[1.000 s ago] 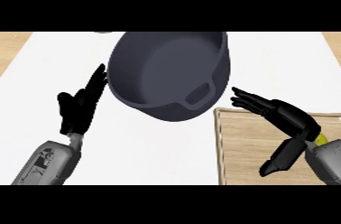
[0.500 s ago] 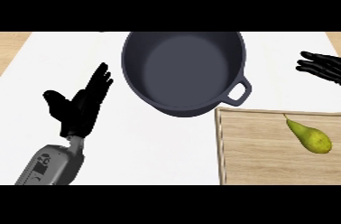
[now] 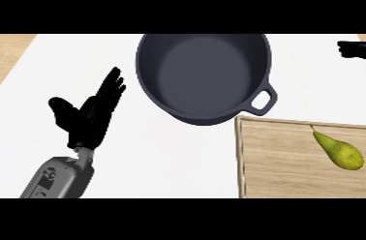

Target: Pick the pear from the tray and place it in the pot

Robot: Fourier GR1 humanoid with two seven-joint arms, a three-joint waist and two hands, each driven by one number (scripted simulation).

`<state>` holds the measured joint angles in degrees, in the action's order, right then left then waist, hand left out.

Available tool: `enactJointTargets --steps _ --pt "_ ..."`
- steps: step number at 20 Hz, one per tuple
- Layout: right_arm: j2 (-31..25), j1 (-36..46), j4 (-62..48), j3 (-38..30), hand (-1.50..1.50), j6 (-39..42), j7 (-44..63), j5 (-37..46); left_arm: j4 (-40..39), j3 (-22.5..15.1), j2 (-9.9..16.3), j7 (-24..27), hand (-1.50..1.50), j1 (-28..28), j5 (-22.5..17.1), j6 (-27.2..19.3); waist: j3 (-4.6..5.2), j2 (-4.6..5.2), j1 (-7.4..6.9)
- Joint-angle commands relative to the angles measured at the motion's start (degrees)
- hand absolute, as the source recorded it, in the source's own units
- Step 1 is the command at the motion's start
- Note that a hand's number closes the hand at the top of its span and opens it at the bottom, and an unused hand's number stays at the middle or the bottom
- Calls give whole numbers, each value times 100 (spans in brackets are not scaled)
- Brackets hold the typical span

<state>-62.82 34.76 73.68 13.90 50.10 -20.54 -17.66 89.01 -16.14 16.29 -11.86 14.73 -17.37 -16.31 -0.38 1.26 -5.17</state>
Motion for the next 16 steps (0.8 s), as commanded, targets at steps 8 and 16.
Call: enactJointTargets --steps 8,16 --pt "-268 571 -49 937 -150 1301 -1009 1107 134 145 130 -70 0 -117 -82 128 19 7 22" --pt "-144 694 -199 1866 -150 770 -1374 2131 496 16 86 -268 0 -234 59 -31 14 -16 20"
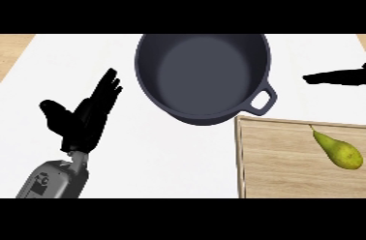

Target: Pick the pear from the tray and place it in the pot

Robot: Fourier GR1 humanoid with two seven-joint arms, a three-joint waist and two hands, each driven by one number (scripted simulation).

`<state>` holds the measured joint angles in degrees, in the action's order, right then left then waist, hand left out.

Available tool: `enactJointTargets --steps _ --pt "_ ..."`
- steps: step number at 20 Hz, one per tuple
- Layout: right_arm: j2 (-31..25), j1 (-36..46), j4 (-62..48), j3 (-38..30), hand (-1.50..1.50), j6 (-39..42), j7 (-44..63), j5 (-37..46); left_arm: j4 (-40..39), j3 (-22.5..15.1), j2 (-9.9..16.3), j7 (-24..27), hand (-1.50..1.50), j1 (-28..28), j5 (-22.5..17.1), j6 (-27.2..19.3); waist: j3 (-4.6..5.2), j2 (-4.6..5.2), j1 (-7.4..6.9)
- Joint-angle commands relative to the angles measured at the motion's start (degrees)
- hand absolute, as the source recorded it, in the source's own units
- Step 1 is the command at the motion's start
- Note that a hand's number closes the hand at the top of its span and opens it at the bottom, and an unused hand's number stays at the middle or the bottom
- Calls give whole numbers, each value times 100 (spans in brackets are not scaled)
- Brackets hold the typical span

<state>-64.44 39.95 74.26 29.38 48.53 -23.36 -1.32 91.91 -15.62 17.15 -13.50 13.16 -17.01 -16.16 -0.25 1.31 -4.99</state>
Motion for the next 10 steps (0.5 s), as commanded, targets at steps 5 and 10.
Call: enactJointTargets --steps 5,10 --pt "-97 29 -485 900 -150 150 -1844 1266 253 74 80 -19 0 -164 65 -39 -3 -18 33" --pt "-38 187 -1091 1261 -150 -311 -2509 1543 -68 87 -43 42 0 -37 103 -7 10 -6 145"
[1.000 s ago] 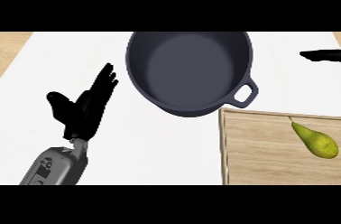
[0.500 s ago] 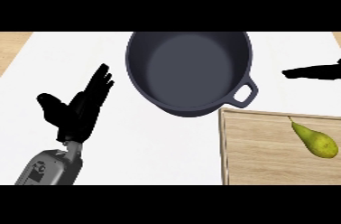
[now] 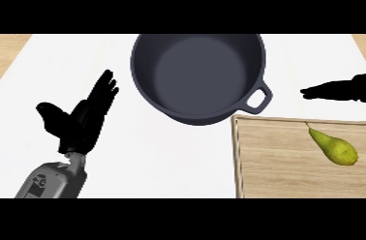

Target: Pick the pear from the tray and place it in the pot

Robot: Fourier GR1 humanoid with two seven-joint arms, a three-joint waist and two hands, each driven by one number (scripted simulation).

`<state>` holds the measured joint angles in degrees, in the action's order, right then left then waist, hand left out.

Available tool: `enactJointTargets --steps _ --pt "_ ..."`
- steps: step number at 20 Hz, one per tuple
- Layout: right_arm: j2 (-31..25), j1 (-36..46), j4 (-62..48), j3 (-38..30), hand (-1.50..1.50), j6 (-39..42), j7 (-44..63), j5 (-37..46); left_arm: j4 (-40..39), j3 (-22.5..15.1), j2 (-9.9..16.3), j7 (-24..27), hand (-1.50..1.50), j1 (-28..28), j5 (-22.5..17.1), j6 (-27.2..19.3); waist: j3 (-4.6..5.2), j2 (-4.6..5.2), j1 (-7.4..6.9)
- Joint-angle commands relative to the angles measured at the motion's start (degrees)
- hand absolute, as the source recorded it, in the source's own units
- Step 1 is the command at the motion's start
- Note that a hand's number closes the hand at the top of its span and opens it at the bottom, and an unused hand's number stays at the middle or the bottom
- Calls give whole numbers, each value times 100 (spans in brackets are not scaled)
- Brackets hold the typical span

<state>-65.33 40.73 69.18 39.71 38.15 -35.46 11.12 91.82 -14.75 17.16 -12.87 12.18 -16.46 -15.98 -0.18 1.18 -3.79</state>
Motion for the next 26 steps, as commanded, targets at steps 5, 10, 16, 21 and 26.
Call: enactJointTargets --steps 5,10,16,21,26 --pt "110 106 -832 495 -150 458 -1670 230 248 -4 -4 -207 0 -90 106 -123 5 -40 84" --pt "61 353 -871 666 -150 549 -1683 158 150 196 56 -203 0 -114 80 -85 16 -77 203" --pt "730 666 -1102 947 -150 337 -924 460 83 356 61 -149 0 -137 -44 147 21 -83 202" --pt "913 630 -1615 1126 -150 -64 -1252 834 164 293 -7 -243 0 -147 106 107 15 -83 229" --pt "1103 710 -1508 1321 -150 -178 -1225 1111 178 477 27 -136 0 -276 -54 344 21 -96 273"
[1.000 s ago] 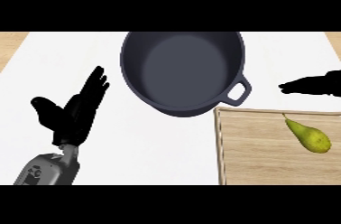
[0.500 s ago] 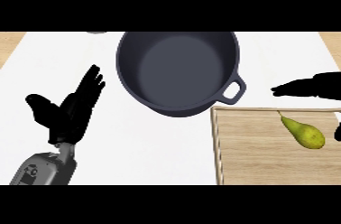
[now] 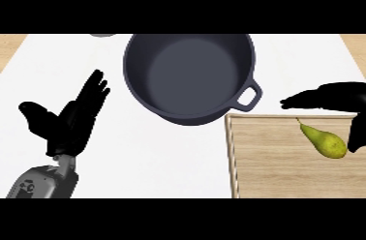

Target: Pick the pear from the tray and place it in the pot

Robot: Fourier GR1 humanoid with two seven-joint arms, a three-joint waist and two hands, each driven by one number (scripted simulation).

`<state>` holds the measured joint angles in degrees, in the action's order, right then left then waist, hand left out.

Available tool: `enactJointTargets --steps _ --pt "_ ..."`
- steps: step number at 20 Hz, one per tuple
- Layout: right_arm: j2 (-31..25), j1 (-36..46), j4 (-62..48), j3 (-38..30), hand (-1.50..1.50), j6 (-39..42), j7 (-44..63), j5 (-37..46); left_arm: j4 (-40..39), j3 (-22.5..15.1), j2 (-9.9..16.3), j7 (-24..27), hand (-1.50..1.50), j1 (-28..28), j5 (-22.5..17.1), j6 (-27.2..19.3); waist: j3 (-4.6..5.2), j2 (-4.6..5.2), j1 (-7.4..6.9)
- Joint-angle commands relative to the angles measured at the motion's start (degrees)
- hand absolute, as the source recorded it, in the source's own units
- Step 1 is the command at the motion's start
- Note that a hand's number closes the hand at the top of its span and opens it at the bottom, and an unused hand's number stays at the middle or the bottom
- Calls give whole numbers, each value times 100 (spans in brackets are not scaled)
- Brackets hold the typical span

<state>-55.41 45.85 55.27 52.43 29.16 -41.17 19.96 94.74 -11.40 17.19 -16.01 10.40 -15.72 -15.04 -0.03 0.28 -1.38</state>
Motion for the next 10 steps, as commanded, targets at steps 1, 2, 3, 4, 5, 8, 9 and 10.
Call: enactJointTargets --steps 1,2,3,4,5,8,9,10 --pt "97 -223 -106 176 -150 154 -718 454 319 -63 -43 2 0 -440 119 -67 1 -23 38" --pt "30 -178 -117 219 -150 242 -787 516 410 -60 -47 -238 0 -187 188 -184 0 -23 52" --pt "258 38 -410 267 -150 331 -628 680 36 47 -33 173 0 -267 5 205 4 0 22" --pt "217 -163 -263 271 -150 222 -611 684 375 -3 17 -37 0 -400 201 -28 2 -21 44" --pt "410 32 -665 209 -150 265 -684 762 0 114 -117 41 0 -82 136 0 2 1 41" --pt "462 -136 -575 243 -150 -34 -715 1016 -286 17 -289 257 0 -30 342 -8 3 -11 101" --pt "582 -49 -534 294 -150 169 -590 1013 250 23 -168 -46 0 -285 194 32 3 -21 52" --pt "340 -12 -727 251 -150 46 -921 1173 -38 107 -181 -103 0 -53 224 41 2 -13 79"
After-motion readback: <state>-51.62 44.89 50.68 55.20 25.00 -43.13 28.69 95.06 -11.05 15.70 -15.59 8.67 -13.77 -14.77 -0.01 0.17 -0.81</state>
